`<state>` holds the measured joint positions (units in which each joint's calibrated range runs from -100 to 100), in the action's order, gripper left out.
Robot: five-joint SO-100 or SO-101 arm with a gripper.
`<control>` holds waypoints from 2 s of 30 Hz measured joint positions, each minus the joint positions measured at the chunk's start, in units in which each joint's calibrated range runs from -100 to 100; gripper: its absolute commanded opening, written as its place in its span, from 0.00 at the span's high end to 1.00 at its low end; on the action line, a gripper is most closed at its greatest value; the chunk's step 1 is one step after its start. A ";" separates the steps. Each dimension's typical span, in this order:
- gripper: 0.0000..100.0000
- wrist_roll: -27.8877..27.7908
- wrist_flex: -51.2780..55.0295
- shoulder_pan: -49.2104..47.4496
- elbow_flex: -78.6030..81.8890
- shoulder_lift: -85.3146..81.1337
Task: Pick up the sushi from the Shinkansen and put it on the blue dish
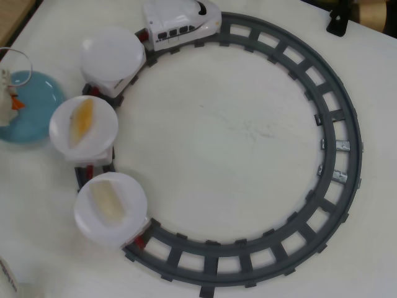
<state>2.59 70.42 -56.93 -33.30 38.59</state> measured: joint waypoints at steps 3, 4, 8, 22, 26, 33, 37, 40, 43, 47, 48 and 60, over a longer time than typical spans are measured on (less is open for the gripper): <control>0.87 -0.05 0.00 0.00 0.00 0.00; 0.85 -0.05 0.00 0.00 0.00 0.00; 0.78 -0.05 0.00 0.00 0.00 0.00; 0.77 -0.05 5.88 0.00 -4.30 0.00; 0.77 -0.05 13.45 0.00 -12.90 -0.08; 0.77 -0.05 22.94 0.00 -19.21 -7.25; 0.77 -0.05 26.47 0.00 -19.21 -14.68; 0.77 -0.05 27.48 0.33 -19.21 -21.09; 0.77 -0.05 27.73 1.80 -15.28 -28.93; 0.77 -0.05 25.04 5.31 -1.10 -40.83; 0.77 -0.05 23.11 6.29 4.03 -44.12; 0.77 -0.05 -7.82 10.63 73.47 -90.43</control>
<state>2.53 62.61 -46.30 40.16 -51.83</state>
